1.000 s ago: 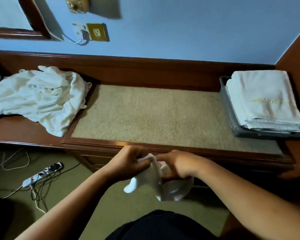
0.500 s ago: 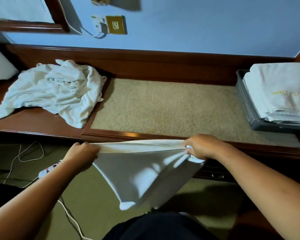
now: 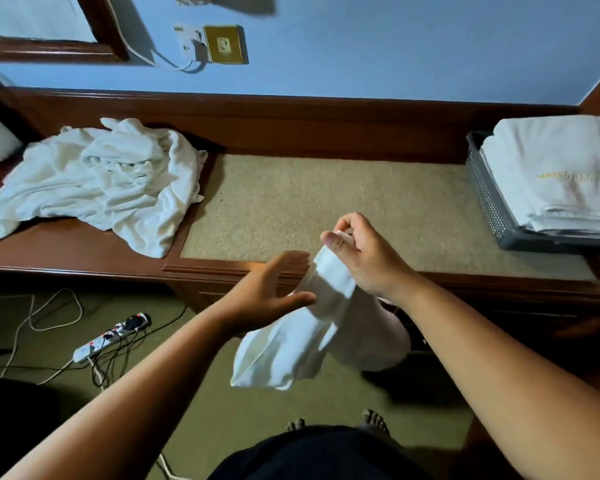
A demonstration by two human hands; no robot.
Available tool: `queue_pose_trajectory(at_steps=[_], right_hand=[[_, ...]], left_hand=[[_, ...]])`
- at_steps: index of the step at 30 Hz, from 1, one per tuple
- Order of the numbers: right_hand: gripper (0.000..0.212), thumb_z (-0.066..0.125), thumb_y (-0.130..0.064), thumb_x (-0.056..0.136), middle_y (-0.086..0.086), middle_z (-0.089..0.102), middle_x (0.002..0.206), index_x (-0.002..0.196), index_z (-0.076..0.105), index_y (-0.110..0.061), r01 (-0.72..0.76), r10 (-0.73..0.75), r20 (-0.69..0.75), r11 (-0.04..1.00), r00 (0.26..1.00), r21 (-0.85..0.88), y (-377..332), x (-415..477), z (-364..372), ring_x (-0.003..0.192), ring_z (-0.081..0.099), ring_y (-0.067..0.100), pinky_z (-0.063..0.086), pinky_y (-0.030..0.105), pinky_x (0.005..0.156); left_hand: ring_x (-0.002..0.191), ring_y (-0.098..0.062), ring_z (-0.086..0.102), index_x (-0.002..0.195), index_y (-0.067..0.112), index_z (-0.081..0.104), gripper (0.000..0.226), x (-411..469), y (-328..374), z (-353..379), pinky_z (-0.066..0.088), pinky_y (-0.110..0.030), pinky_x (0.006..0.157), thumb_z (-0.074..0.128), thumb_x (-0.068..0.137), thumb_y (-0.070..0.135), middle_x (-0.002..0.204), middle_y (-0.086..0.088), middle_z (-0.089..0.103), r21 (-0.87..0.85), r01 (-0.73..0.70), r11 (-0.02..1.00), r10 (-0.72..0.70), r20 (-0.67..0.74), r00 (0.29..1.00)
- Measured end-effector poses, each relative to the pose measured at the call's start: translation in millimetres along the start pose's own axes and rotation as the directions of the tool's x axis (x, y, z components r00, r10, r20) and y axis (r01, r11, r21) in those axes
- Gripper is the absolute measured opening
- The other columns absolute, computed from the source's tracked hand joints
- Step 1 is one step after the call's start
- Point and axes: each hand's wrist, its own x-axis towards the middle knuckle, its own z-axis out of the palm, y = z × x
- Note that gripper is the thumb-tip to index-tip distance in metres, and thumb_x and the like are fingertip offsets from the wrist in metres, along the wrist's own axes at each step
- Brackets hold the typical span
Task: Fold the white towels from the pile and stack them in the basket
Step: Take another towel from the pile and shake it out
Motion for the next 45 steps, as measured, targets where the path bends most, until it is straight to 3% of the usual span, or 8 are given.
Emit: queue_pose_trajectory(at_steps=[3, 7, 17, 21, 27, 34, 40, 45], right_hand=[[0.028, 0.058, -0.044, 0.097, -0.002, 0.045, 0.075, 0.104, 0.044, -0.020, -0.027, 0.029, -0.013, 0.990, 0.999, 0.139, -8, -3, 8, 0.065, 0.042, 0.008, 0.038, 0.029, 0.064], [0.030, 0.059, -0.028, 0.079, -0.008, 0.048, 0.083, 0.106, 0.046, -0.023, -0.033, 0.023, 0.026, 0.860, 0.999, 0.509, 2, -11, -11, 0.082, 0.048, 0.006, 0.041, 0.028, 0.077], [0.011, 0.053, -0.035, 0.099, -0.006, 0.066, 0.086, 0.102, 0.057, -0.026, 0.097, -0.083, -0.190, 0.993, 0.978, 0.066, 30, -36, -5, 0.078, 0.064, 0.005, 0.051, 0.026, 0.070], [0.020, 0.052, -0.036, 0.099, -0.010, 0.056, 0.081, 0.110, 0.042, -0.023, 0.208, -0.190, -0.317, 0.978, 0.929, 0.022, 16, -38, 2, 0.066, 0.058, -0.002, 0.041, 0.013, 0.060], [0.010, 0.053, -0.021, 0.100, -0.012, 0.056, 0.075, 0.108, 0.047, -0.017, 0.302, -0.290, -0.367, 0.953, 0.884, -0.024, -4, -40, 1, 0.063, 0.054, -0.001, 0.041, 0.013, 0.058], [0.027, 0.069, -0.047, 0.089, -0.012, 0.059, 0.078, 0.088, 0.060, -0.021, 0.227, -0.224, -0.066, 0.973, 0.972, 0.047, -9, -40, 16, 0.071, 0.056, 0.002, 0.042, 0.017, 0.062], [0.047, 0.070, -0.062, 0.082, 0.010, 0.067, 0.081, 0.083, 0.070, -0.014, -0.013, -0.001, 0.172, 0.997, 0.985, 0.081, 48, -38, 14, 0.079, 0.066, 0.030, 0.054, 0.055, 0.075], [0.037, 0.066, -0.069, 0.080, -0.011, 0.053, 0.100, 0.094, 0.060, -0.035, -0.144, 0.305, 0.278, 0.867, 0.911, -0.477, 87, -51, 17, 0.109, 0.045, 0.016, 0.042, 0.035, 0.096]], left_hand=[[0.075, -0.017, 0.058, 0.101, 0.006, 0.061, 0.046, 10, 26, 17, 0.049, -0.048, 0.068, 0.068, 0.087, 0.050, 0.085, -0.001, 0.063, -0.274, -0.021, 0.962, -0.003, -0.087, 0.996], [0.080, -0.022, 0.056, 0.097, -0.006, 0.058, 0.036, 16, 41, 12, 0.047, -0.045, 0.072, 0.063, 0.093, 0.030, 0.083, -0.022, 0.060, -0.488, -0.099, 0.867, 0.010, -0.183, 0.983], [0.074, -0.016, 0.061, 0.095, 0.014, 0.064, 0.039, 29, 69, 2, 0.052, -0.044, 0.066, 0.056, 0.090, 0.052, 0.081, -0.008, 0.068, -0.304, -0.110, 0.946, 0.057, -0.179, 0.982], [0.078, -0.030, 0.067, 0.103, 0.018, 0.064, 0.021, 34, 77, -3, 0.054, -0.050, 0.067, 0.055, 0.095, 0.036, 0.084, -0.008, 0.069, -0.306, -0.185, 0.934, 0.069, -0.354, 0.933], [0.069, -0.041, 0.055, 0.113, 0.029, 0.055, 0.015, 25, 72, -13, 0.047, -0.054, 0.061, 0.050, 0.101, 0.022, 0.081, -0.023, 0.059, -0.337, -0.281, 0.899, 0.203, -0.247, 0.947], [0.073, -0.013, 0.052, 0.082, 0.024, 0.050, 0.017, 24, 87, -29, 0.040, -0.027, 0.063, 0.040, 0.083, 0.010, 0.081, 0.002, 0.054, 0.096, -0.373, 0.923, 0.385, -0.269, 0.883], [0.072, -0.003, 0.046, 0.076, 0.012, 0.051, 0.023, 32, 86, -62, 0.035, -0.013, 0.063, 0.042, 0.078, -0.010, 0.077, 0.002, 0.050, 0.261, -0.369, 0.892, 0.444, -0.351, 0.824], [0.069, -0.003, 0.044, 0.076, 0.009, 0.053, 0.021, 37, 88, -86, 0.036, -0.019, 0.063, 0.039, 0.073, -0.007, 0.074, 0.004, 0.048, 0.282, -0.384, 0.879, 0.470, -0.383, 0.795]])
